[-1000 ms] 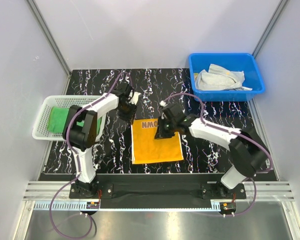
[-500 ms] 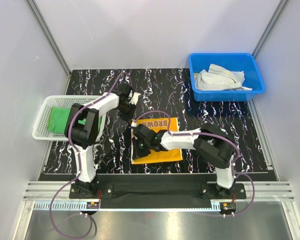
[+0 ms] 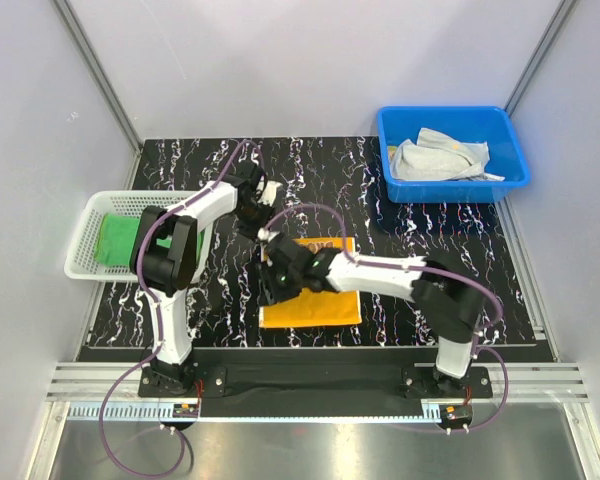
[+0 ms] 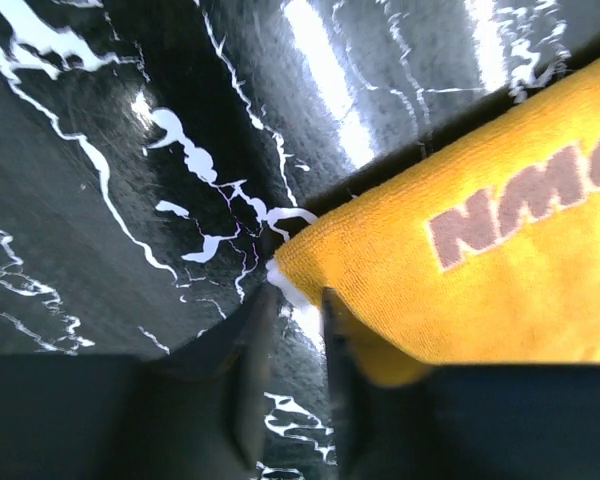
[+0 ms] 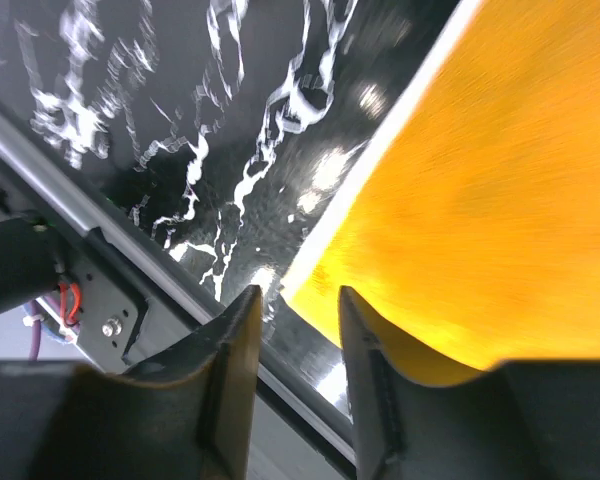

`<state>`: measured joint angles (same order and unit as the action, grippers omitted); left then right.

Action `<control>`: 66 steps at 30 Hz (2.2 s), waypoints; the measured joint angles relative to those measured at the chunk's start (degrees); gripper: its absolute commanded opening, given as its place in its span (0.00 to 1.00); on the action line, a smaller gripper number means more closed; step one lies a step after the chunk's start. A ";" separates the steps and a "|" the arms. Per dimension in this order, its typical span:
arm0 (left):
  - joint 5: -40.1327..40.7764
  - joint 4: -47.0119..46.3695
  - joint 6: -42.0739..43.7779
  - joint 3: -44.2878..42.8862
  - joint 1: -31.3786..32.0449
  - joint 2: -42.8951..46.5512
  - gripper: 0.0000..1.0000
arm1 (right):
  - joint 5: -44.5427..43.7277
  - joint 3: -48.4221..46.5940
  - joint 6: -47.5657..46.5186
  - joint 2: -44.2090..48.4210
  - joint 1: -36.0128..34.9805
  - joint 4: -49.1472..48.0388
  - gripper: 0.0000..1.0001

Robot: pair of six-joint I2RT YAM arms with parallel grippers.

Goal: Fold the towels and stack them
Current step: Fold the towel

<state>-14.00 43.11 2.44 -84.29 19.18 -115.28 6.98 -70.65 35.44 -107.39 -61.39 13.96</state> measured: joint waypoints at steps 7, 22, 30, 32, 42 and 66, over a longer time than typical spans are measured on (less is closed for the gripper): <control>-1.88 2.19 3.15 -4.61 -0.07 0.00 0.45 | 6.73 -3.89 -16.90 8.15 17.51 8.59 0.51; -3.39 6.12 8.59 -7.54 -0.17 -4.50 0.46 | 23.04 -27.80 -54.64 -14.73 40.87 35.10 0.56; -3.08 7.26 10.56 -10.10 -1.20 -6.95 0.46 | 25.62 -37.77 -62.99 -24.48 45.62 44.76 0.57; -3.10 7.74 10.97 -10.88 -1.55 -7.76 0.45 | 25.70 -40.17 -64.39 -26.82 45.77 46.40 0.55; -4.31 8.44 12.66 -12.94 -2.38 -9.77 0.29 | 28.96 -43.54 -68.65 -30.01 45.75 49.77 0.47; -4.61 7.82 12.90 -14.64 -2.36 -10.64 0.00 | 28.63 -34.77 -70.69 -25.09 46.56 40.44 0.00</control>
<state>-18.61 50.94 15.33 -98.94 16.82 -125.93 35.62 -105.43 -35.24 -132.49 -14.83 54.39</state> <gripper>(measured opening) 0.007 0.012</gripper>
